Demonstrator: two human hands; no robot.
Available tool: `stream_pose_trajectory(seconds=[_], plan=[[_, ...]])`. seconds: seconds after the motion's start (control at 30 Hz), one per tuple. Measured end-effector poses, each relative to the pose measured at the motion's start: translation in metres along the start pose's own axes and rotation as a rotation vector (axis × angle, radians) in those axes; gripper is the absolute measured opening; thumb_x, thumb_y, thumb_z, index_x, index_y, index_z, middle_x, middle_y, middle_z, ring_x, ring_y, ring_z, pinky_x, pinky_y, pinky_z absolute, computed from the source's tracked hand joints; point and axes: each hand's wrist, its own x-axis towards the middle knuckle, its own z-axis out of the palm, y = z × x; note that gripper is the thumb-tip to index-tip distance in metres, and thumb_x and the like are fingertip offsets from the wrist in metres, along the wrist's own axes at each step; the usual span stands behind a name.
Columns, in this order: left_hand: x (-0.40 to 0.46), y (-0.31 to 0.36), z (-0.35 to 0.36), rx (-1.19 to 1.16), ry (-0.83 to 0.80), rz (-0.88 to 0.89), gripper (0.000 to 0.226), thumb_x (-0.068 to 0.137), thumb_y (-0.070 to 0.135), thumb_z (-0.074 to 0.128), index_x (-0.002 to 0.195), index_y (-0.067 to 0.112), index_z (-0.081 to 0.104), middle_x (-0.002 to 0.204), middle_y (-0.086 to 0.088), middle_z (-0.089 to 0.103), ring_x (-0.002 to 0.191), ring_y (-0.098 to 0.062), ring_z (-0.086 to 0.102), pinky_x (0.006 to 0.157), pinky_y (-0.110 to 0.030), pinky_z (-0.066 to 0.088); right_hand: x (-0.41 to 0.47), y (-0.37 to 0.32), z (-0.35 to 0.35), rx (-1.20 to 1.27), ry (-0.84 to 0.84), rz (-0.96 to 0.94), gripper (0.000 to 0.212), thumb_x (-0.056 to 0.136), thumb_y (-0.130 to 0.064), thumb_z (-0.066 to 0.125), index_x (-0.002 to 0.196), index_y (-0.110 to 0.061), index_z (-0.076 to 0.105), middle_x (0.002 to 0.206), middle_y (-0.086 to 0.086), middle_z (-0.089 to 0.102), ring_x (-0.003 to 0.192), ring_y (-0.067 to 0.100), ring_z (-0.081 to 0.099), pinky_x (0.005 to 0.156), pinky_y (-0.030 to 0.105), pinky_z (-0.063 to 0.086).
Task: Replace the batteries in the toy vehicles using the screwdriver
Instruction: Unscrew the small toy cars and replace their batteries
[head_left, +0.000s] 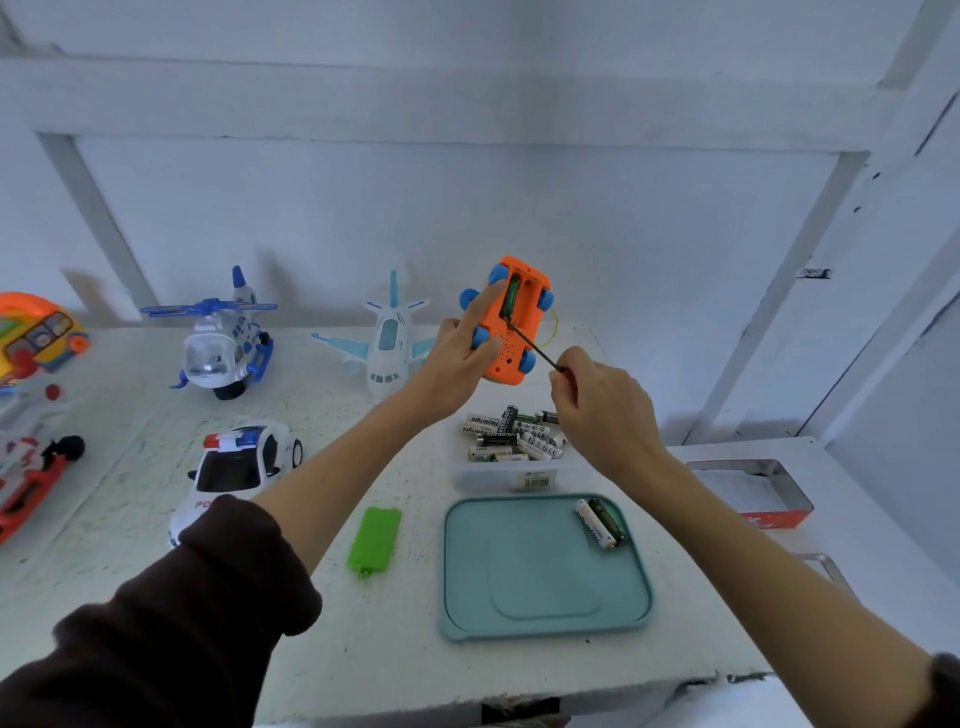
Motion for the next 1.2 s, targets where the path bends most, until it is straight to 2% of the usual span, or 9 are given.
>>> stream_pose_trajectory(seconds=[0.13, 0.23, 0.47, 0.63, 0.77, 0.87, 0.97, 1.1, 1.2], plan=[[-0.001, -0.005, -0.015, 0.131, -0.074, 0.070, 0.057, 0.089, 0.036, 0.032, 0.144, 0.040, 0.021, 0.116, -0.013, 0.038, 0.111, -0.027, 0.039, 0.097, -0.035, 0.037, 0.005, 0.009, -0.015, -0.006, 0.094, 0.038, 0.017, 0.094, -0.022, 0.043, 0.095, -0.010, 0.055, 0.075, 0.006, 0.061, 0.064, 0.025, 0.047, 0.055, 0.030, 0.031], [-0.006, -0.007, -0.023, 0.197, -0.134, 0.100, 0.053, 0.090, 0.037, 0.032, 0.140, 0.048, 0.020, 0.118, -0.010, 0.035, 0.113, -0.025, 0.039, 0.097, -0.030, 0.034, 0.020, 0.015, -0.025, -0.047, 0.080, 0.080, 0.020, 0.094, -0.023, 0.043, 0.099, -0.011, 0.058, 0.080, 0.007, 0.064, 0.068, 0.025, 0.048, 0.060, 0.030, 0.034], [-0.008, -0.009, -0.025, 0.251, -0.182, 0.127, 0.052, 0.092, 0.037, 0.031, 0.139, 0.053, 0.017, 0.120, -0.007, 0.033, 0.113, -0.023, 0.039, 0.097, -0.033, 0.037, 0.029, 0.016, -0.030, -0.114, 0.017, 0.059, 0.022, 0.094, -0.023, 0.042, 0.102, -0.014, 0.060, 0.072, -0.001, 0.052, 0.069, 0.024, 0.048, 0.061, 0.028, 0.033], [-0.008, -0.010, -0.026, 0.335, -0.220, 0.152, 0.052, 0.092, 0.038, 0.031, 0.136, 0.059, 0.014, 0.121, -0.007, 0.033, 0.112, -0.026, 0.038, 0.097, -0.036, 0.039, 0.030, 0.018, -0.031, -0.138, 0.021, 0.034, 0.021, 0.094, -0.023, 0.043, 0.098, -0.014, 0.061, 0.073, 0.002, 0.057, 0.068, 0.023, 0.047, 0.060, 0.027, 0.031], [-0.006, -0.008, -0.027, 0.457, -0.253, 0.191, 0.052, 0.091, 0.041, 0.029, 0.138, 0.056, 0.014, 0.125, -0.008, 0.032, 0.113, -0.027, 0.035, 0.100, -0.043, 0.038, 0.031, 0.022, -0.033, -0.176, -0.008, 0.020, 0.021, 0.093, -0.023, 0.043, 0.095, -0.014, 0.062, 0.073, 0.006, 0.060, 0.068, 0.025, 0.050, 0.060, 0.027, 0.033], [-0.002, -0.006, -0.030, 0.602, -0.275, 0.255, 0.056, 0.085, 0.053, 0.019, 0.141, 0.054, 0.015, 0.128, -0.012, 0.032, 0.113, -0.027, 0.033, 0.098, -0.042, 0.032, 0.035, 0.027, -0.035, -0.191, -0.049, 0.030, 0.022, 0.090, -0.021, 0.043, 0.091, -0.014, 0.064, 0.069, 0.004, 0.057, 0.066, 0.024, 0.049, 0.058, 0.026, 0.033], [0.003, -0.007, -0.030, 0.678, -0.302, 0.268, 0.058, 0.081, 0.055, 0.014, 0.139, 0.056, 0.010, 0.127, -0.014, 0.033, 0.110, -0.028, 0.033, 0.097, -0.040, 0.030, 0.036, 0.034, -0.037, -0.187, -0.090, 0.042, 0.022, 0.088, -0.021, 0.045, 0.088, -0.015, 0.066, 0.071, 0.004, 0.062, 0.065, 0.021, 0.050, 0.057, 0.025, 0.034], [0.010, -0.007, -0.028, 0.664, -0.280, 0.231, 0.064, 0.080, 0.056, 0.015, 0.144, 0.051, 0.017, 0.123, -0.015, 0.035, 0.106, -0.029, 0.036, 0.097, -0.044, 0.034, 0.029, 0.037, -0.035, -0.194, -0.175, 0.058, 0.020, 0.088, -0.024, 0.046, 0.089, -0.019, 0.066, 0.073, -0.003, 0.058, 0.070, 0.018, 0.050, 0.060, 0.025, 0.032], [0.015, -0.009, -0.026, 0.656, -0.280, 0.217, 0.064, 0.081, 0.056, 0.015, 0.145, 0.049, 0.019, 0.122, -0.015, 0.036, 0.105, -0.030, 0.037, 0.095, -0.044, 0.035, 0.025, 0.044, -0.033, -0.165, -0.170, 0.092, 0.021, 0.088, -0.023, 0.045, 0.090, -0.020, 0.065, 0.074, -0.001, 0.061, 0.068, 0.018, 0.051, 0.060, 0.025, 0.035]])
